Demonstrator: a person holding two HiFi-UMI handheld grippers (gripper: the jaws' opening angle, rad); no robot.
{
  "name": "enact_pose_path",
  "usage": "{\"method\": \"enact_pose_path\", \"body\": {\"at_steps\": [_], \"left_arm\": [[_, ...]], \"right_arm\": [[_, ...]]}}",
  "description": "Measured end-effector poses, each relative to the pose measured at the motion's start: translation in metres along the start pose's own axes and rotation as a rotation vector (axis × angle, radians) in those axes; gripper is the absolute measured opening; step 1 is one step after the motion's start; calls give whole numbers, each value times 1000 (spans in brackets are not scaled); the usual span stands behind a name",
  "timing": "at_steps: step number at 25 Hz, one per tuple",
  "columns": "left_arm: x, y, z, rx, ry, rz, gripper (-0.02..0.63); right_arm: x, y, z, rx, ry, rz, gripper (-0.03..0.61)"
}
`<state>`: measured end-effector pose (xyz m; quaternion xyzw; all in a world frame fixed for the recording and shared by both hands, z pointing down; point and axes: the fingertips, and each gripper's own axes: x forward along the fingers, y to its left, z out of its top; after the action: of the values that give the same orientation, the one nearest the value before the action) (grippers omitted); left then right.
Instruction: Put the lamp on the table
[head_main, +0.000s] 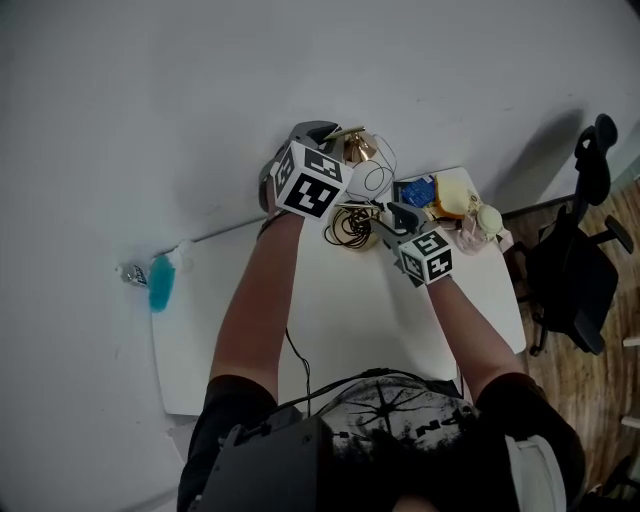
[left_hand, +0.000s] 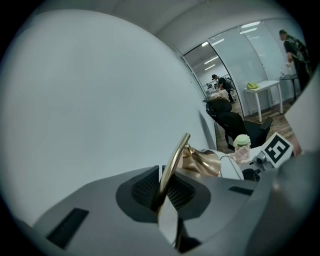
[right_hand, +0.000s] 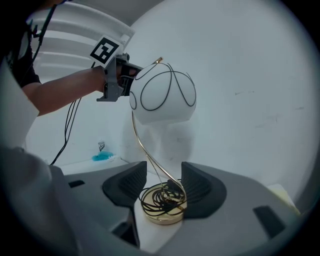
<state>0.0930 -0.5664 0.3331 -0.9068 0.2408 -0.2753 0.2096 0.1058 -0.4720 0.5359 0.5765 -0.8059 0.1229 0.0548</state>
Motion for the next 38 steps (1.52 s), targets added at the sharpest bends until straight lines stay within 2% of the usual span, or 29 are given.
{"method": "enact_pose_path", "body": {"at_steps": [3,5,7,12,18,25,30,38], "left_arm": [[2,-4,-1,28,21,9,24],[1,-3,-5,53,41,25,86],[-1,-1,-9,71,57,36,120],[-13,1,-13,53,52,53,137],[-35,0,-15,19,34,79,140],[-67,-5,-30,-64,8,101,140],[-90,-33,-33,-127,-29,77,140],[-121,-86,-41,-212,-65,106,135]], "right_arm": [[-3,1,1,-3,-3,4,206],[-4,3,2,-3,-7,5,206],[-4,4,4,-5,-9,10,206],[-4,10,4,-12,-7,20,206],[-8,22,12,-35,-12,37,206],[-20,37,18,-70,-10,41,206],[-37,45,21,-111,0,64,206],[-92,49,50,-136,-60,70,204]]}}
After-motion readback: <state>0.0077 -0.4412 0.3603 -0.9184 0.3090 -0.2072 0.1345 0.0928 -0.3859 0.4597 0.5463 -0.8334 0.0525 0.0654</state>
